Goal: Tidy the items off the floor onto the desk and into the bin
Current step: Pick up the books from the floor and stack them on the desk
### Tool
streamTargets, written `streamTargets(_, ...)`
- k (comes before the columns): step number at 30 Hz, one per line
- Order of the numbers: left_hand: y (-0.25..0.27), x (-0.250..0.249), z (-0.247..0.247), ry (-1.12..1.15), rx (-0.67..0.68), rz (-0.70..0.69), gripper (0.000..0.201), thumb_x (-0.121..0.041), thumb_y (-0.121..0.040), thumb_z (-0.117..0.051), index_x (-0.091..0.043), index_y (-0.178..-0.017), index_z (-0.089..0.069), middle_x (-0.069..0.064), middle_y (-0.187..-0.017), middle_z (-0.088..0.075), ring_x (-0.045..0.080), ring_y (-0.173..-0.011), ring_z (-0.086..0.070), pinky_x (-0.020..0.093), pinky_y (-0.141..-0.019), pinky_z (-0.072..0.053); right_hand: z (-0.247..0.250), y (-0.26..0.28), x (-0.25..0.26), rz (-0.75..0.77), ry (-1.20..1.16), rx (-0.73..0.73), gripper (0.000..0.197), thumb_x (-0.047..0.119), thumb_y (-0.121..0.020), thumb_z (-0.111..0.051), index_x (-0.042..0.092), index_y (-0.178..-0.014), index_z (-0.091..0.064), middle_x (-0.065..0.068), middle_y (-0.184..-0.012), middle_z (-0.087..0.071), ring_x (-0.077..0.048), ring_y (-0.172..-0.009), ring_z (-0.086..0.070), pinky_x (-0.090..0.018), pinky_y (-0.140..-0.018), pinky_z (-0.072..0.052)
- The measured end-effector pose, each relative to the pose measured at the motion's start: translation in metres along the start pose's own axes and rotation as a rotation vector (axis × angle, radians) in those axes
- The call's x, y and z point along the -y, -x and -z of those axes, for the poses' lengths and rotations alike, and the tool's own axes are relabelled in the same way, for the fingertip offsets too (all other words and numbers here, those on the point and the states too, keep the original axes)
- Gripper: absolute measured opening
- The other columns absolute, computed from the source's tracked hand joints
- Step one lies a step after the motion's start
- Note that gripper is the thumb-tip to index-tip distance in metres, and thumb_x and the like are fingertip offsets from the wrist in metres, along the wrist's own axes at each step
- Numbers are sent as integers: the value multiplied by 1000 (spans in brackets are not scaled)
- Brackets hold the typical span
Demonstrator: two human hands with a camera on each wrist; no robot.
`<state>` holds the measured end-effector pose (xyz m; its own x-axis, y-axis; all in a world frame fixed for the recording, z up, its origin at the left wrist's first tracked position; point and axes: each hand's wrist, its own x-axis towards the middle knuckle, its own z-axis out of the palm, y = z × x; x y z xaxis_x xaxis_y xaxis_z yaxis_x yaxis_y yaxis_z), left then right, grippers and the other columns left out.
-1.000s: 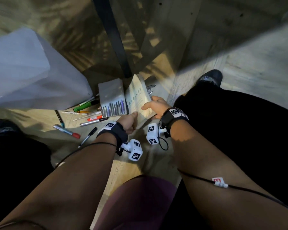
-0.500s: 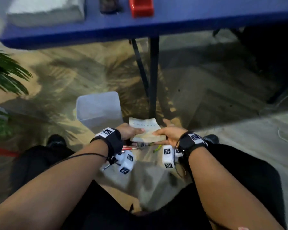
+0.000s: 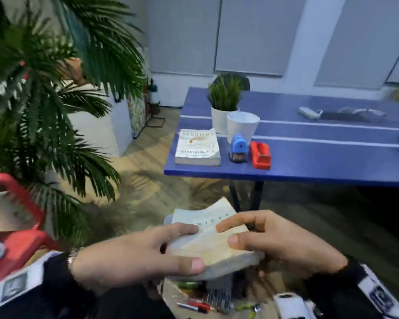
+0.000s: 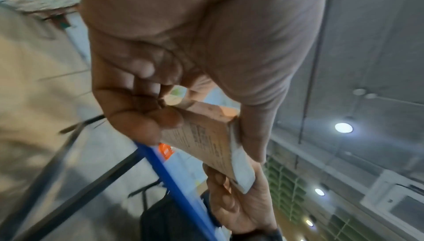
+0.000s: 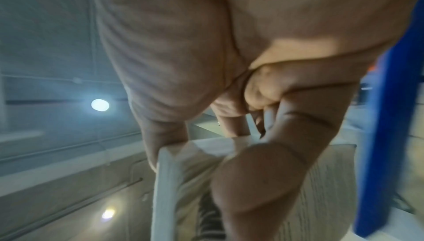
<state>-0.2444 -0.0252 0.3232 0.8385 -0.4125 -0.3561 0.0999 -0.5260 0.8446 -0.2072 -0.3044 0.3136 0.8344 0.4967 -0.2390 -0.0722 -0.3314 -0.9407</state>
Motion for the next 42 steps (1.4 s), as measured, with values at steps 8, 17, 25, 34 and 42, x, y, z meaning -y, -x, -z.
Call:
streamTargets(8,-7,-90,93,-63,-337,-346,77,-43,-65,-92,-33,-135,-62,-1,-109,-68,7,-76,-66,19,-66,-55,26,-39,126,296,-82,-280,22,8,-96,-63,11,-115,-73,-5,-75,-64,-18,-50,-56,-22,-46,-47)
streamTargets(17,-173,-52,136,-197,-450,-202,80,-21,-74,-90,-11,-145,-54,1,-141,-57,13,-122,-55,18,-98,-39,45,-191,90,55,251,-563,23,6,-100,-44,20,-98,-63,-1,-82,-55,-24,-69,-59,-25,-56,-46)
streamTargets(25,-184,-14,123,-518,-671,-183,57,-32,-82,-80,-31,-136,-62,5,-120,-69,21,-107,-66,30,-90,-53,28,-185,55,119,765,-695,42,8,-92,-60,16,-134,-61,-11,-129,-62,-28,-115,-61,-25,-98,-51)
streamTargets(34,-190,-11,125,-405,-837,-200,35,-31,-72,-86,-29,-107,-79,-7,-91,-74,9,-88,-70,26,-90,-56,22,-181,46,140,857,-809,35,6,-96,-58,18,-130,-62,-9,-133,-57,-33,-115,-63,-43,-96,-53)
streamTargets(42,-196,-6,122,-386,-875,-193,32,-27,-75,-85,-28,-107,-79,-7,-88,-72,7,-81,-65,17,-75,-44,23,-183,42,76,861,-773,37,2,-97,-52,16,-131,-59,-12,-124,-63,-35,-111,-63,-43,-91,-55)
